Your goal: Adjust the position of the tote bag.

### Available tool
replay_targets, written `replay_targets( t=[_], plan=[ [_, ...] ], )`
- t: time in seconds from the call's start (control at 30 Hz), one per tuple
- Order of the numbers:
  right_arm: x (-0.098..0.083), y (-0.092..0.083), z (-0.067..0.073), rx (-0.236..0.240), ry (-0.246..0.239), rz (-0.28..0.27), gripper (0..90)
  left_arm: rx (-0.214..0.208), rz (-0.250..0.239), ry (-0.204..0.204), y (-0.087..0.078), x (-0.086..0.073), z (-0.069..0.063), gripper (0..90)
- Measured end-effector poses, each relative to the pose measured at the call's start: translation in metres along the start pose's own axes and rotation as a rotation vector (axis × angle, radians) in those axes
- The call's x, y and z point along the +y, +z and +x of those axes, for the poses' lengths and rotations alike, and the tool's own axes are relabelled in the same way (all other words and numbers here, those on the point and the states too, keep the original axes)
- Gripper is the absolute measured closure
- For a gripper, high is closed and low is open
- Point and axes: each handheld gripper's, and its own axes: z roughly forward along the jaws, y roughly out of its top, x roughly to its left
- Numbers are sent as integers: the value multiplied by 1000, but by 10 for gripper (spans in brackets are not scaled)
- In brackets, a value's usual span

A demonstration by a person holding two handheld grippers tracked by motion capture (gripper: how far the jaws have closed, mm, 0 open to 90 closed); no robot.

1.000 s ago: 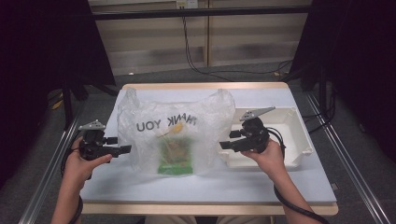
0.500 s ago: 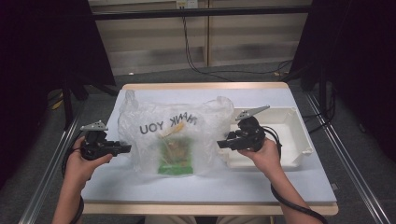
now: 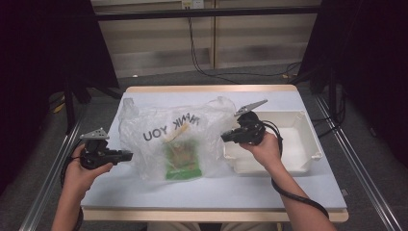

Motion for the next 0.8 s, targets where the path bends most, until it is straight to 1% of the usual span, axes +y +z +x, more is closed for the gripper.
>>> replay_targets(
  t=[0.07, 0.17, 0.23, 0.27, 0.33, 0.4, 0.57, 0.6, 0.63, 0.67, 0.7, 0.73, 0.77, 0.8],
  plan=[
    [4, 3, -2, -4, -1, 3, 813, -3, 7, 2, -1, -2, -2, 795],
    [9, 5, -4, -4, -5, 4, 813, -1, 1, 2, -2, -4, -5, 795],
    [14, 10, -7, -7, -7, 18, 814, -3, 10, 8, -3, -5, -8, 795],
    [16, 12, -8, -7, -6, 27, 814, -4, 10, 3, -2, -6, -10, 795],
    [21, 15, -8, -4, -20, 35, 814, -9, 18, 7, -2, -6, -13, 796],
    [25, 17, -10, -8, -28, 37, 813, -14, 15, 8, -1, -7, -15, 797],
    [34, 24, -17, -14, -23, 48, 813, -18, 25, 17, 1, -7, -20, 798],
    [39, 27, -20, -27, -17, 53, 812, -20, 25, 13, 2, -7, -22, 798],
    [41, 29, -22, -32, -12, 53, 812, -24, 30, 16, 2, -6, -23, 797],
    [43, 30, -23, -39, -4, 57, 813, -19, 33, 22, 2, -6, -24, 798],
    [46, 31, -24, -38, 1, 52, 813, -28, 30, 23, 3, -5, -25, 798],
    [49, 32, -24, -33, 0, 43, 813, -25, 38, 31, 3, -4, -26, 800],
    [52, 33, -24, -31, -13, 47, 813, -27, 32, 36, 4, -4, -27, 801],
    [55, 34, -23, -38, -21, 51, 813, -34, 32, 35, 4, -4, -29, 801]
  ],
)
